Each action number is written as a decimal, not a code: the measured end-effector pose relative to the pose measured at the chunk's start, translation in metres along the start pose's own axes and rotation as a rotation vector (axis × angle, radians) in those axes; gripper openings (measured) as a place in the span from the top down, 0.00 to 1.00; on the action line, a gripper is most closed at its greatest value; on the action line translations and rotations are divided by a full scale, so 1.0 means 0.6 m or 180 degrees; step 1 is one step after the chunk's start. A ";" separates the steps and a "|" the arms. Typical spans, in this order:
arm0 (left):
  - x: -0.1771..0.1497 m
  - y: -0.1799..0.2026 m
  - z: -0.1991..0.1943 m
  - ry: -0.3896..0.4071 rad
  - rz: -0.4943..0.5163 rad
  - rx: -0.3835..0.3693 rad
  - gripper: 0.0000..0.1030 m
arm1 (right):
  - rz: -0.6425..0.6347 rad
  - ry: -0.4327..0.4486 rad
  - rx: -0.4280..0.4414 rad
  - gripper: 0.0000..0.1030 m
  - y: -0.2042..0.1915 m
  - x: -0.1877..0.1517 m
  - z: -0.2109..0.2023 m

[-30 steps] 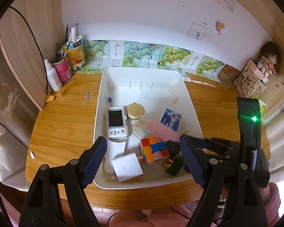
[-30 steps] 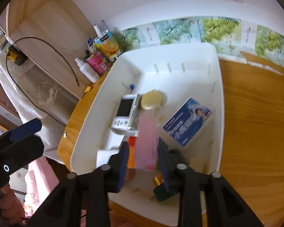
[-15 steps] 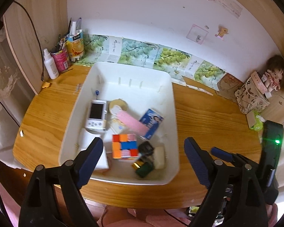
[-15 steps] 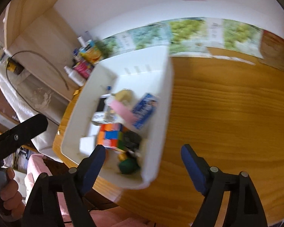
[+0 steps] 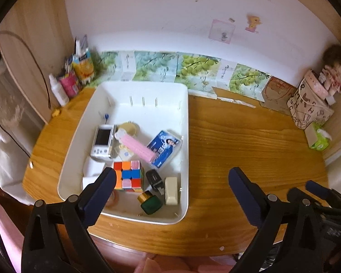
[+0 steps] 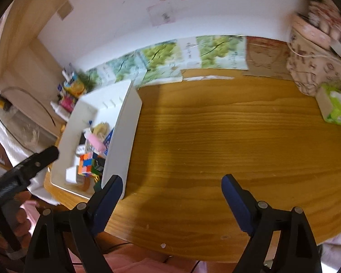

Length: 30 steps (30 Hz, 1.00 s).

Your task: Organize rigid objects

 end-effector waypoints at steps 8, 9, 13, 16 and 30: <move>-0.001 0.015 -0.006 -0.0124 0.0068 -0.0102 0.04 | 0.0021 0.0109 -0.0079 0.00 -0.024 -0.008 -0.038; -0.001 0.016 -0.007 -0.0124 0.0073 -0.0099 0.04 | 0.0017 0.0120 -0.0099 0.00 -0.026 -0.008 -0.042; 0.008 0.008 -0.016 -0.0068 0.0170 -0.0002 0.04 | 0.0081 0.0162 -0.0040 0.00 -0.041 -0.005 -0.052; 0.015 -0.009 -0.025 0.0003 0.0098 -0.0007 0.04 | 0.0162 0.0203 -0.0052 0.00 -0.046 -0.001 -0.052; 0.028 -0.018 -0.025 0.0178 0.0288 0.0098 0.04 | -0.0013 0.0170 -0.0314 0.00 -0.085 0.008 -0.027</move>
Point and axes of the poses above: each gripper's, at about its wrist camera, not at the fingertips, and z roughly the way its jaws point, y to its right, x to its top, the point moved 6 cm from there along z, roughly the way its jaws point, and after that the axes turned 4 degrees about -x, right-handed, at the moved point
